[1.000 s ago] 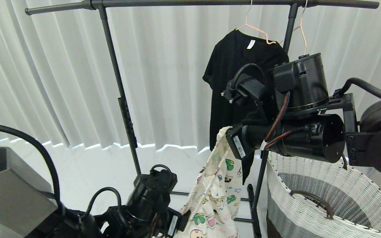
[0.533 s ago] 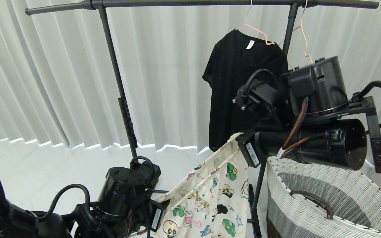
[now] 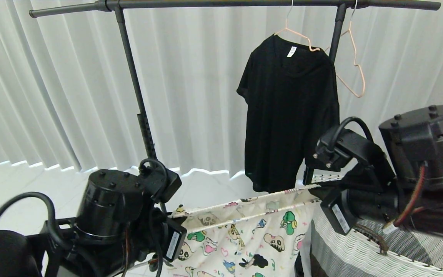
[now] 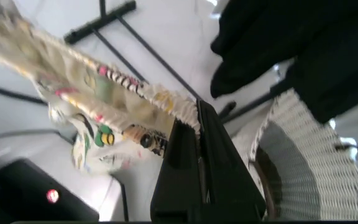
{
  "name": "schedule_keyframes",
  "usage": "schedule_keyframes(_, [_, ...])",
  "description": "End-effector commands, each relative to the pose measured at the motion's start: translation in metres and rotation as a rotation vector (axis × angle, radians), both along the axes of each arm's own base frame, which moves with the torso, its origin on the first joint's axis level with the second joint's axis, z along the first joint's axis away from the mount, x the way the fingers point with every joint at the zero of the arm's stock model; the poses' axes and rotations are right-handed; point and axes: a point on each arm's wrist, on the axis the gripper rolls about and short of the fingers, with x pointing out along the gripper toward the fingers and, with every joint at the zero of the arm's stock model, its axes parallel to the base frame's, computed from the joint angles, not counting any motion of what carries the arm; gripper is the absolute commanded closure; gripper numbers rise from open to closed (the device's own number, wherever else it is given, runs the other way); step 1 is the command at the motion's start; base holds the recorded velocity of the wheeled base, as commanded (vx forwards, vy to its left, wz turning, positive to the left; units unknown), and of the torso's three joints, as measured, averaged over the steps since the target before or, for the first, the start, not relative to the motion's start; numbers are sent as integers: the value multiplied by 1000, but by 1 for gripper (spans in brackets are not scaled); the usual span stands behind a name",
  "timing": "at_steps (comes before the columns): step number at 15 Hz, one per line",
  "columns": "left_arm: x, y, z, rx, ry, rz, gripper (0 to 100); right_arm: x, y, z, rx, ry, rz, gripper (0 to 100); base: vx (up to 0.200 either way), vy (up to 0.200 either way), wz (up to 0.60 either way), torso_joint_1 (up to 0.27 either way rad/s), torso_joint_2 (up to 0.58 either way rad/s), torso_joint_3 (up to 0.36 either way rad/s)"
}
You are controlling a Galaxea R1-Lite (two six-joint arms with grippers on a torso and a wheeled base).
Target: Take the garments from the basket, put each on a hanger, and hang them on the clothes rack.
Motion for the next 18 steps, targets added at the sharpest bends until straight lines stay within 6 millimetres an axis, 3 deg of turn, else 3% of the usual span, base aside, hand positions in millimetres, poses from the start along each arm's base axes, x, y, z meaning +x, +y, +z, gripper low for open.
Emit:
schedule_keyframes(1, [-22,-2,77,-120,-67,-66,100,-22,-27,-3,4,-7,-6,100,0,0,0,0,0,0])
schedule_keyframes(3, [-26,-13,103,-174,-51,-91,100,-29,-35,1,20,-24,-8,100,0,0,0,0,0,0])
schedule_keyframes(5, [-19,-35,137,-275,-22,-85,100,-33,-46,9,21,-41,-41,100,0,0,0,0,0,0])
schedule_keyframes(9, [8,-49,127,-226,0,-26,100,-29,-57,27,62,-84,-102,100,0,0,0,0,0,0])
schedule_keyframes(12, [32,-59,136,-225,-39,-10,100,-26,-59,40,89,-108,-121,100,0,0,0,0,0,0])
schedule_keyframes(18, [18,-48,146,-249,-68,-17,100,-29,-63,50,108,-124,-125,100,0,0,0,0,0,0])
